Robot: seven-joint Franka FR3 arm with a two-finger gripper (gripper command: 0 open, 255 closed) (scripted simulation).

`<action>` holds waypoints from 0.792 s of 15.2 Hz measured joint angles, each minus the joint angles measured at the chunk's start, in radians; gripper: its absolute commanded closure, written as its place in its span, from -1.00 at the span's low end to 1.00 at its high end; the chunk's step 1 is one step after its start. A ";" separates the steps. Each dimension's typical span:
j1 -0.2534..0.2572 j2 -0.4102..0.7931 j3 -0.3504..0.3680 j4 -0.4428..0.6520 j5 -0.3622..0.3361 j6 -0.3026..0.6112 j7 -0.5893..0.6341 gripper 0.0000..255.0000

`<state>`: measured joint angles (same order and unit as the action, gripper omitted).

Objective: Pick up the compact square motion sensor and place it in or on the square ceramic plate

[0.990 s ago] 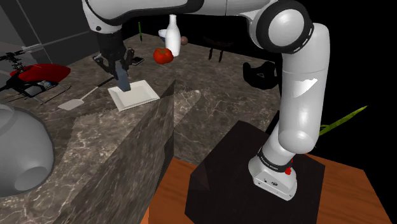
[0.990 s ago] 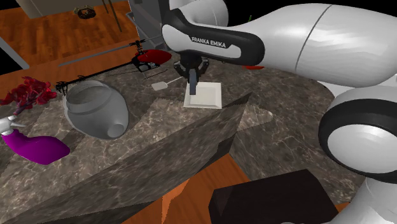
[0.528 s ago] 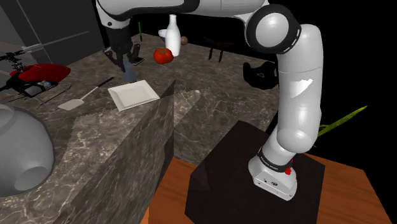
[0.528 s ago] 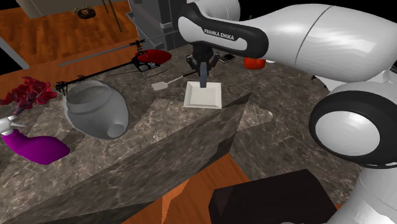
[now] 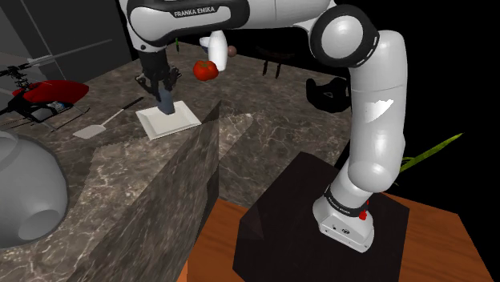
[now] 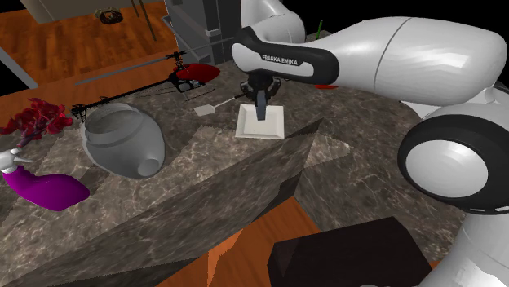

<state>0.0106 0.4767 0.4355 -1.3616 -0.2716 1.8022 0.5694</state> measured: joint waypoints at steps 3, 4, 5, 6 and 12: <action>-0.004 0.001 -0.001 -0.036 -0.002 0.036 0.004 1.00; -0.003 0.004 -0.002 -0.042 -0.004 0.047 0.007 1.00; -0.006 0.002 -0.003 -0.052 -0.006 0.061 0.008 1.00; -0.008 -0.003 -0.004 -0.063 -0.009 0.079 0.011 1.00; -0.006 0.003 -0.003 -0.067 -0.010 0.086 0.013 1.00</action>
<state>0.0042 0.4798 0.4328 -1.4285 -0.2812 1.8879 0.5823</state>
